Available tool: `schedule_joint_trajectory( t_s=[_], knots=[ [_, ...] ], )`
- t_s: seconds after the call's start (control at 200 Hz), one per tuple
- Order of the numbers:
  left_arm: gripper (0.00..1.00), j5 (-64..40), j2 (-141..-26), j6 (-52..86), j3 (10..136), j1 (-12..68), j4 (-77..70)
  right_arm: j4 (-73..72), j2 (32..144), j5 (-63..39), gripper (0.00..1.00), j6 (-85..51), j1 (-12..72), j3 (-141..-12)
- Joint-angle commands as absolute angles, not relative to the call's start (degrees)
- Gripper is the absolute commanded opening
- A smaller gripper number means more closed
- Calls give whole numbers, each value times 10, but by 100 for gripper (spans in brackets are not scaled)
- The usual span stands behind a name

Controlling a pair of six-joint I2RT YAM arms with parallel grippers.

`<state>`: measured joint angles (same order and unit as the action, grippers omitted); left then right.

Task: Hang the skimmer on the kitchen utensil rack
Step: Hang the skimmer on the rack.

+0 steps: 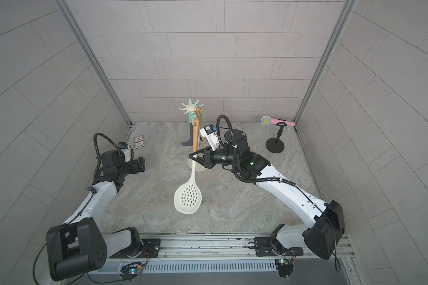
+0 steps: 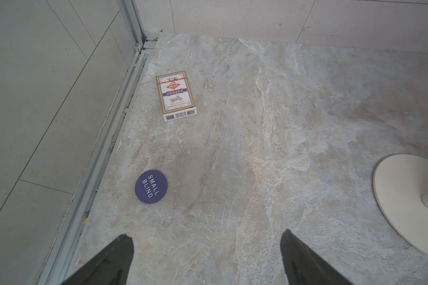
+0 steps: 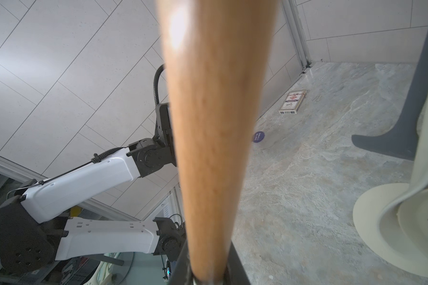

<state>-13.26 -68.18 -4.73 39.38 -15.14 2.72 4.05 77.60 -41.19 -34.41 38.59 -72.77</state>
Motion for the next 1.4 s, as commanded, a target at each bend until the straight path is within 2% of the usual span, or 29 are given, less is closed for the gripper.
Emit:
schedule_joint_trajectory(
  t_s=[0.0,0.57,1.391],
  knots=[
    [100,-181,-692,-49,391,-157,15,7,801,-418,0,-351,388,-773],
    [100,-168,-687,-62,401,-159,39,2,934,-408,0,-378,403,-884],
    [100,-185,-689,-62,407,-172,54,-15,963,-373,0,-394,401,-894]
  ],
)
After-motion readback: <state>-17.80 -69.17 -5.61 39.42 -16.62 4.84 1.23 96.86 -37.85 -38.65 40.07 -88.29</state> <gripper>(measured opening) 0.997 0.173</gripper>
